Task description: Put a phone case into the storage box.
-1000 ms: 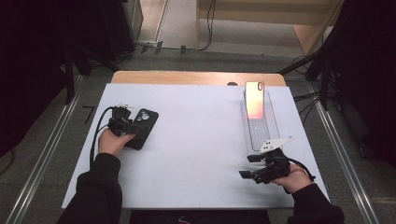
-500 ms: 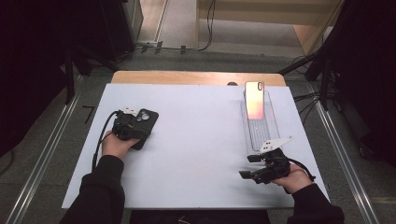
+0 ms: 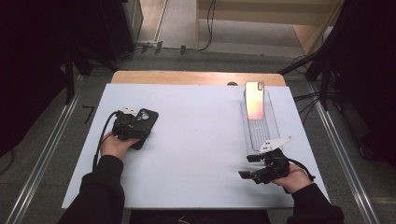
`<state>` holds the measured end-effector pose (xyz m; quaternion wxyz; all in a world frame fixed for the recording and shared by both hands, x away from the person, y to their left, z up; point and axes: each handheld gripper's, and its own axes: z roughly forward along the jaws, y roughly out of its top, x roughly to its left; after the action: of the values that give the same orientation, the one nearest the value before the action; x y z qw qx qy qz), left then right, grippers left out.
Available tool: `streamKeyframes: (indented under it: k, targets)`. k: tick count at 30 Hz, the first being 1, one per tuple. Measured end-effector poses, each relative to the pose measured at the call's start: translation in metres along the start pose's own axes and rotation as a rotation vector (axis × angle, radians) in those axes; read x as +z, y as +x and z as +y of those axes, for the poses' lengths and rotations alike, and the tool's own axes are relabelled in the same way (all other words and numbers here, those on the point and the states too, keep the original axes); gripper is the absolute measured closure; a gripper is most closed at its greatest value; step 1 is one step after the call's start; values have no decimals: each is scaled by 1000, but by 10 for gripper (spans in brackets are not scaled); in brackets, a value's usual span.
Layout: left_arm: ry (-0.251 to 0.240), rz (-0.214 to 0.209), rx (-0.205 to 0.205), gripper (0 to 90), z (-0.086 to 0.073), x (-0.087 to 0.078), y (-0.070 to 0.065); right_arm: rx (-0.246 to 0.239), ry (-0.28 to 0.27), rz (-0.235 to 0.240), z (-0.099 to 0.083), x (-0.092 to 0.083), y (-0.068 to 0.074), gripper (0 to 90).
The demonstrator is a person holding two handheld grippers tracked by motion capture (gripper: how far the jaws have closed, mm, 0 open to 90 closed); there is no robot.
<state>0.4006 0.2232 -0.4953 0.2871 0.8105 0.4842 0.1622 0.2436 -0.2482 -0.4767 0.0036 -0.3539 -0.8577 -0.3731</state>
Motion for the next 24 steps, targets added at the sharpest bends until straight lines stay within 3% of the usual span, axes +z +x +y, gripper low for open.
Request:
streamKeyframes:
  k: [4,11,17,24]
  targets:
    - [-1,-38,-43,148,1,-3,5,2,-5,3,0,0,0,230]
    - [-17,-86,-60,152,7,-13,7,-16,-50,11,1,-2,2,230]
    - [-41,-167,-90,152,11,-27,6,-14,-58,15,1,-2,2,230]
    - [-55,-214,-78,152,10,-41,-6,29,-51,17,2,-3,0,229]
